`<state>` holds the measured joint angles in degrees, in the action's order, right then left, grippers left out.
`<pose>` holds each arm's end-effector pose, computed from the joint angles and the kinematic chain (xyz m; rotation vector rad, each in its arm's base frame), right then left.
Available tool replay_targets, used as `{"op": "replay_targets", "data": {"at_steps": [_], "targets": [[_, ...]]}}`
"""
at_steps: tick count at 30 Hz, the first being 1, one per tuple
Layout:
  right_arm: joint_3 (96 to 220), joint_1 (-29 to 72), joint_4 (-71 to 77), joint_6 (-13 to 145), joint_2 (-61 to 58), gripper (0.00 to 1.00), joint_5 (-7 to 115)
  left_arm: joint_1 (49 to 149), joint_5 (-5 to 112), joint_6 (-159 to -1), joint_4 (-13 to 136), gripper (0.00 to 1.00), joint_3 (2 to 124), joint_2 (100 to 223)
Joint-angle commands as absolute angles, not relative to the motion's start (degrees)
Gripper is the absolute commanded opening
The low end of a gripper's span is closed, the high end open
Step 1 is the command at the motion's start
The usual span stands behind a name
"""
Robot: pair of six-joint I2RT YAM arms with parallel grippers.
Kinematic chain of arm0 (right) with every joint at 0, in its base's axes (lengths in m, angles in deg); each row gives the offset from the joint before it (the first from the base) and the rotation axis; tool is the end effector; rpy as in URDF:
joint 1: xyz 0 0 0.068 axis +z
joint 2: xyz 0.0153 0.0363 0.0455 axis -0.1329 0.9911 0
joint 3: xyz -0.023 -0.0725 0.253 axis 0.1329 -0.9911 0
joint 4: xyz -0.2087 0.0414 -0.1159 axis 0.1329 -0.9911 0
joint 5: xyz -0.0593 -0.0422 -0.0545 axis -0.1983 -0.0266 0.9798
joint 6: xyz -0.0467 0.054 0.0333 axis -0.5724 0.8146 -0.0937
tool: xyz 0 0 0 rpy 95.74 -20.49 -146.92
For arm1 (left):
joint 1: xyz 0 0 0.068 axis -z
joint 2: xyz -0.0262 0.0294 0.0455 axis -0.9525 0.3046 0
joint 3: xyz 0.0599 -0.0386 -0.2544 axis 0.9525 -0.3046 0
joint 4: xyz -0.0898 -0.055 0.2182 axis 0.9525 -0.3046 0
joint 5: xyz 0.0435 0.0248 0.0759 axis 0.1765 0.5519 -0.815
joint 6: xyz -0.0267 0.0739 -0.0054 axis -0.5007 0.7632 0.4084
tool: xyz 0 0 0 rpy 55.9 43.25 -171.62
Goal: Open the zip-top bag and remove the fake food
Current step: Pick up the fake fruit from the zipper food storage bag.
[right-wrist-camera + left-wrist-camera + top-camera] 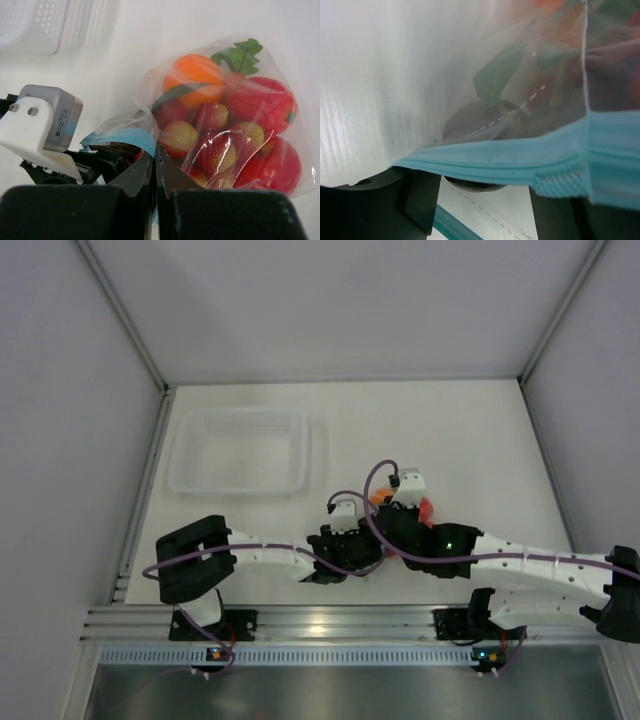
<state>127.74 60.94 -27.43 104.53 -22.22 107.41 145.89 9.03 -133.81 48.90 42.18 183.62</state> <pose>0.1219 0.1790 0.2477 -0.0743 2.1073 0.2318 0.1292 -0.2984 0.1373 -0.0628 2.3465 -0.3812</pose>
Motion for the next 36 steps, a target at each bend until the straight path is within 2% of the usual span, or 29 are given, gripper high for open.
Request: {"op": "replay_targets", "data": {"at_steps": [1,8,16,26,36], "targets": [[129.72,63.02,-16.44,106.65,-20.99,0.00,101.09,146.71,9.15,-131.06,49.34,0.00,42.05,178.67],[132.62,63.02,-16.18,103.75,-16.17,0.00,99.95,148.11,10.91,-127.36,56.71,0.00,36.18,169.53],[131.66,63.99,-13.19,104.01,-12.99,0.00,97.39,147.41,5.11,-130.35,56.46,0.00,30.54,158.89],[131.13,62.85,-15.39,105.24,-14.57,0.00,104.16,146.80,11.43,-128.25,52.51,0.00,28.69,155.19],[131.13,57.93,-15.39,102.78,-15.54,0.00,102.68,143.64,16.61,-123.50,47.14,0.00,26.67,150.62]]}}
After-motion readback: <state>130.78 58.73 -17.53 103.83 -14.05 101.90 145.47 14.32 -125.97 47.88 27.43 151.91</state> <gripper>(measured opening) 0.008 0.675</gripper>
